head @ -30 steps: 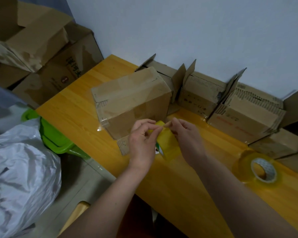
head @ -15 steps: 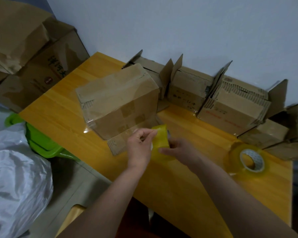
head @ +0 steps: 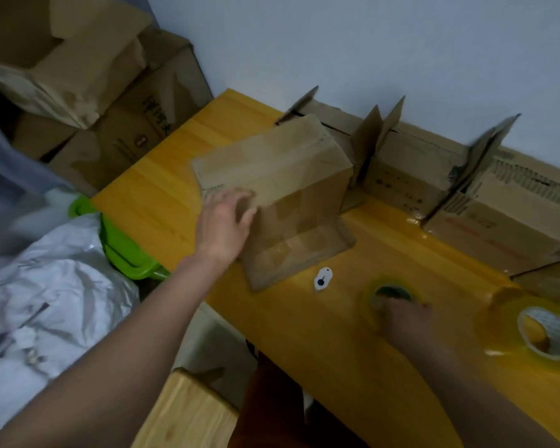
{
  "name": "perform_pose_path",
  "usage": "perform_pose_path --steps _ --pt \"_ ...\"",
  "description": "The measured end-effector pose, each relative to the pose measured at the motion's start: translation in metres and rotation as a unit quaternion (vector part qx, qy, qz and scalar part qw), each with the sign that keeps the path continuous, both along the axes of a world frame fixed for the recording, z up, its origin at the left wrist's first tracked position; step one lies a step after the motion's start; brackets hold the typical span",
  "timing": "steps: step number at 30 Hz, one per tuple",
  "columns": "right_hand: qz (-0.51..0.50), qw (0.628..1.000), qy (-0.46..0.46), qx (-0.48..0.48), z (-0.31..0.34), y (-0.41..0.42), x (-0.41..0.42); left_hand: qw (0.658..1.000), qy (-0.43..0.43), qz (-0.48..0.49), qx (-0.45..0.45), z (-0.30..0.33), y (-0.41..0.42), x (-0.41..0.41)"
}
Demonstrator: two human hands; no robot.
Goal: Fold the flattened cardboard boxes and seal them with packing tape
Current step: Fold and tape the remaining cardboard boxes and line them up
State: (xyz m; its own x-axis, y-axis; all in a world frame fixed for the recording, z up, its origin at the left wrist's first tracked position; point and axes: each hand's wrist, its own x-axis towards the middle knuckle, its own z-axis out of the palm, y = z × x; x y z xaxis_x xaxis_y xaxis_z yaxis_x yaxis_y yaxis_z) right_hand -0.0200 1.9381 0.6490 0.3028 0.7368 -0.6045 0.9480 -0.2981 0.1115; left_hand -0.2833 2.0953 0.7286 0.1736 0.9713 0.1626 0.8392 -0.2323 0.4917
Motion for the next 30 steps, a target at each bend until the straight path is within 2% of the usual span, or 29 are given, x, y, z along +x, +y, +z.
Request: perform_pose_path --steps 2,4,6,8,11,12,15,17,18,22,24,27,28,30 --pt "0.013 1.0 0.024 0.015 0.021 0.024 -0.012 0.997 0.053 0.032 -0.055 0.009 0.036 -0.018" --pt "-0.072 0.976 0.187 0.085 0.044 0.049 -0.032 0.989 0.098 0.046 -0.102 0.012 0.069 -0.033" --pt "-0.153 0.904 0.359 0.176 0.063 0.071 -0.055 0.98 0.137 0.035 -0.14 0.012 0.097 -0.042" --pt "-0.224 0.836 0.452 0.218 0.073 0.093 -0.074 0.972 0.151 0.019 -0.177 0.011 0.118 -0.049" --pt "-0.394 0.677 0.593 0.188 0.077 0.124 -0.1 0.968 0.121 0.012 -0.217 0.007 0.133 -0.054" --pt "-0.415 0.638 0.621 0.186 0.077 0.133 -0.107 0.97 0.112 0.013 -0.216 0.006 0.131 -0.056" --pt "-0.445 0.568 0.663 0.2 0.074 0.144 -0.125 0.974 0.091 0.045 -0.202 0.003 0.107 -0.066" --pt "-0.464 0.532 0.686 0.176 0.068 0.147 -0.134 0.97 0.085 0.084 -0.21 0.001 0.079 -0.078" --pt "-0.461 0.531 0.693 0.161 0.067 0.148 -0.136 0.967 0.081 0.1 -0.221 0.001 0.064 -0.085" --pt "-0.398 0.578 0.7 0.133 0.075 0.163 -0.145 0.954 0.001 0.147 -0.262 -0.006 0.02 -0.108" --pt "-0.385 0.594 0.695 0.126 0.077 0.172 -0.151 0.94 -0.114 0.179 -0.267 -0.011 0.009 -0.11" --pt "-0.363 0.622 0.683 0.121 0.065 0.173 -0.16 0.877 -0.328 0.235 -0.261 -0.018 -0.001 -0.104" --pt "-0.362 0.631 0.675 0.127 0.058 0.169 -0.164 0.863 -0.361 0.244 -0.256 -0.022 -0.005 -0.103" --pt "-0.373 0.621 0.67 0.163 0.046 0.156 -0.174 0.852 -0.388 0.252 -0.245 -0.029 -0.012 -0.102"
